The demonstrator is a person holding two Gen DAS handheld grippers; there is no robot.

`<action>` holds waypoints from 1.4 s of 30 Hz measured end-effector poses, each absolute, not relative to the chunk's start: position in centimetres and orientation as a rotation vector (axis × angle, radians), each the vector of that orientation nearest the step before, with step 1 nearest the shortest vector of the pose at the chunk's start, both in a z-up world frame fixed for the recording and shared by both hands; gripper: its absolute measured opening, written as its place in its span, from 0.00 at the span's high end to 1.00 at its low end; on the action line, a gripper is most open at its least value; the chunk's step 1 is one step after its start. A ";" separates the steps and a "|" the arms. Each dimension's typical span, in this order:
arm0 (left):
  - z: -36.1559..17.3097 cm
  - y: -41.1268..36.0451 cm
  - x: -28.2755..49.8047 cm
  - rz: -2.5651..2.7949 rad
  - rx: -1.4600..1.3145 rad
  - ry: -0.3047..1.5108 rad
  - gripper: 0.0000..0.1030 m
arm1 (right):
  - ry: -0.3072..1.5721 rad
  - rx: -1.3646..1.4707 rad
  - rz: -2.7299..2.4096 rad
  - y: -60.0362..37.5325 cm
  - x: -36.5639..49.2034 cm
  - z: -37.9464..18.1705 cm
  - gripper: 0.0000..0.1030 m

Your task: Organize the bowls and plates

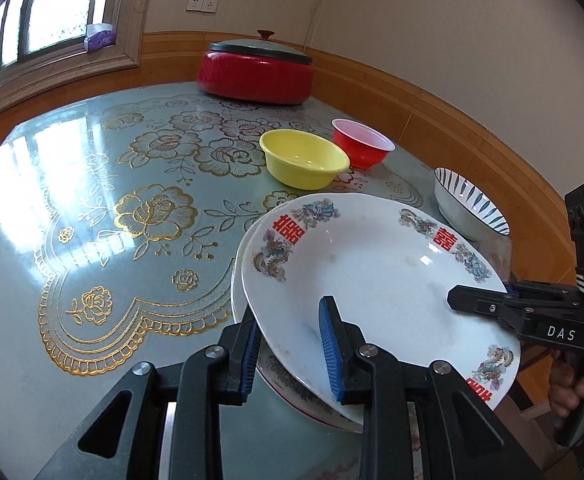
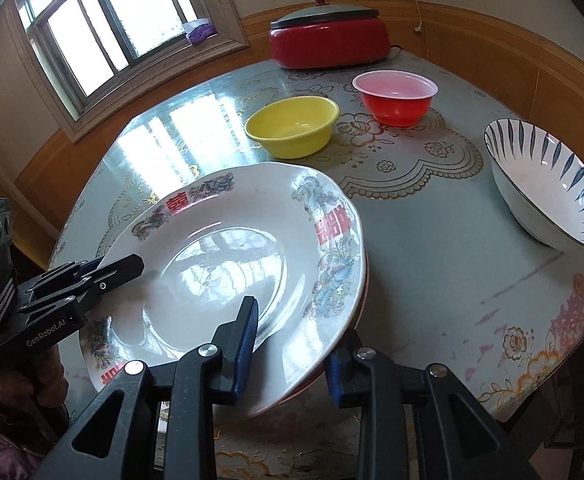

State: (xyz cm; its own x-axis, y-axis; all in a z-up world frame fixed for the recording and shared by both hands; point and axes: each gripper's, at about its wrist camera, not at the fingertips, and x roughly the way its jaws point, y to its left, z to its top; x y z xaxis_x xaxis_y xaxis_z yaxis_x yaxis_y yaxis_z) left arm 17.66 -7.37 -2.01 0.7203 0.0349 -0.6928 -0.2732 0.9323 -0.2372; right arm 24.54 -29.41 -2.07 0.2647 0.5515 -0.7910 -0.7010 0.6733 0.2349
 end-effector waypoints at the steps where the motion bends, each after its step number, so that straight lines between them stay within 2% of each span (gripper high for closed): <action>1: -2.0 -7.4 17.7 0.175 -0.338 0.751 0.72 | 0.982 -0.183 0.850 -29.4 24.5 -2.0 0.72; 4: -2.1 -7.3 17.6 0.170 -0.344 0.747 0.71 | 0.965 -0.200 0.843 -29.3 24.3 -1.9 0.71; 9: -2.0 -7.3 17.7 0.164 -0.338 0.756 0.71 | 0.916 -0.352 0.763 -28.4 23.5 -1.9 0.59; 12: -1.9 -7.4 17.6 0.171 -0.325 0.748 0.71 | 0.940 -0.356 0.761 -28.5 23.6 -2.8 0.57; 21: -1.9 -7.6 17.4 0.189 -0.286 0.743 0.71 | 0.914 -0.390 0.733 -28.3 23.1 -2.7 0.56; 25: -2.0 -7.4 17.2 0.218 -0.291 0.761 0.65 | 0.908 -0.399 0.732 -28.1 22.8 -2.6 0.56; 36: -2.2 -7.0 16.4 0.242 -0.313 0.768 0.62 | 0.910 -0.406 0.709 -27.8 22.6 -2.9 0.55; 42: -1.7 -6.9 16.2 0.255 -0.308 0.764 0.57 | 0.923 -0.375 0.698 -27.9 22.7 -3.1 0.55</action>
State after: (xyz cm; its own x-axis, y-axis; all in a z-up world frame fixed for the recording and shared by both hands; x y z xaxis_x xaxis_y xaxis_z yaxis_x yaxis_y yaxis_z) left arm 16.17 -6.91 -1.73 0.6956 0.1135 -0.7094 -0.3348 0.9249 -0.1803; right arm 22.71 -27.86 -3.07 0.4089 0.3852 -0.8273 -0.6905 0.7234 -0.0045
